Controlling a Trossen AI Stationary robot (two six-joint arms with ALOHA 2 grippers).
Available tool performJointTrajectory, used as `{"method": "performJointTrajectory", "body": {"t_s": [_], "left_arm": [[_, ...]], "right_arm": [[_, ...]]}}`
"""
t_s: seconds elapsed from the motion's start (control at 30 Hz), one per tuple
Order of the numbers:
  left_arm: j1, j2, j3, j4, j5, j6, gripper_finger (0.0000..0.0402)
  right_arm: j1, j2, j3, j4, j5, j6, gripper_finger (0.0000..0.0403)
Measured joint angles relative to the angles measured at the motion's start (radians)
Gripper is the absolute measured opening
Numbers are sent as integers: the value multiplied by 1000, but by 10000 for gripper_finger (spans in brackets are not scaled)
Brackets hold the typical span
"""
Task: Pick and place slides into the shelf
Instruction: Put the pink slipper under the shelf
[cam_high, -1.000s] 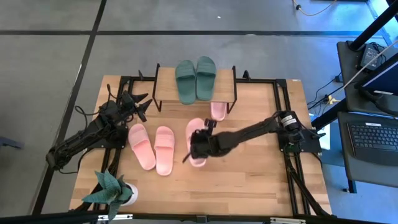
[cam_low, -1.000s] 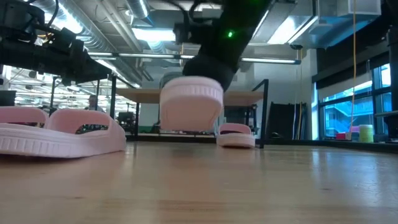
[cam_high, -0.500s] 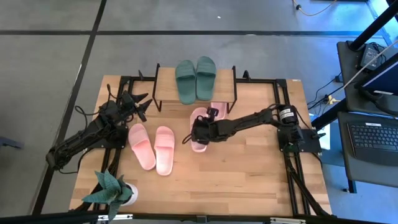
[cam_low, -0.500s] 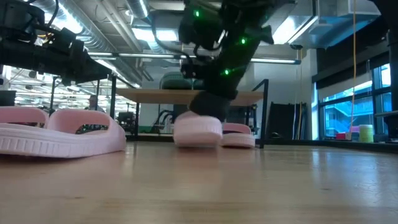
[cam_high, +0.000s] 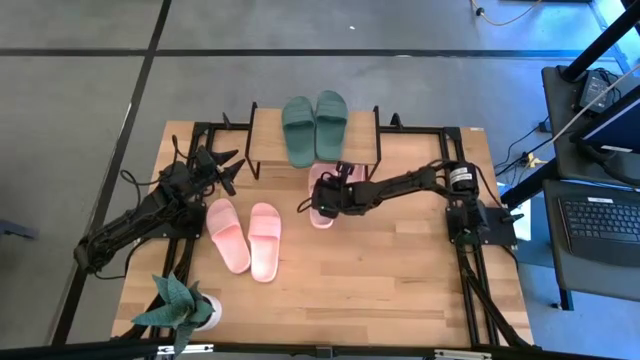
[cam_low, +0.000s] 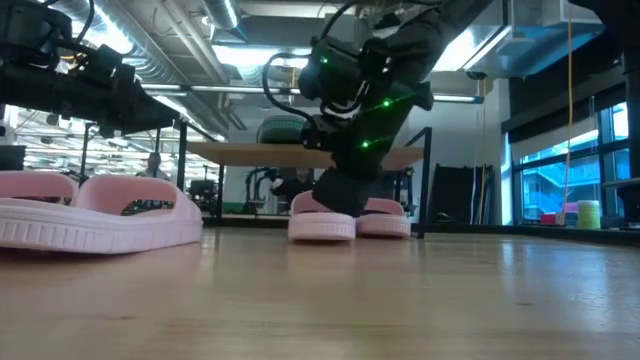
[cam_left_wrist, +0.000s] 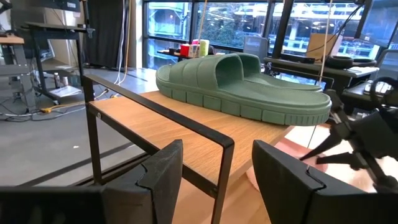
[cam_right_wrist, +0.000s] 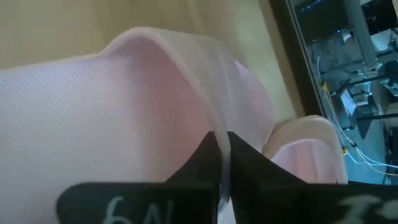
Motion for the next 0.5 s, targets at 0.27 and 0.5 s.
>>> {"method": "performJointTrajectory", "body": {"t_s": [0.27,0.5], "left_arm": [[0,0,0,0,0,0,186],[0,0,0,0,0,0,185]], "right_arm": [[-36,2,-3,14,23,-32,15],[-26,2,-3,14,19,-31,34]]}}
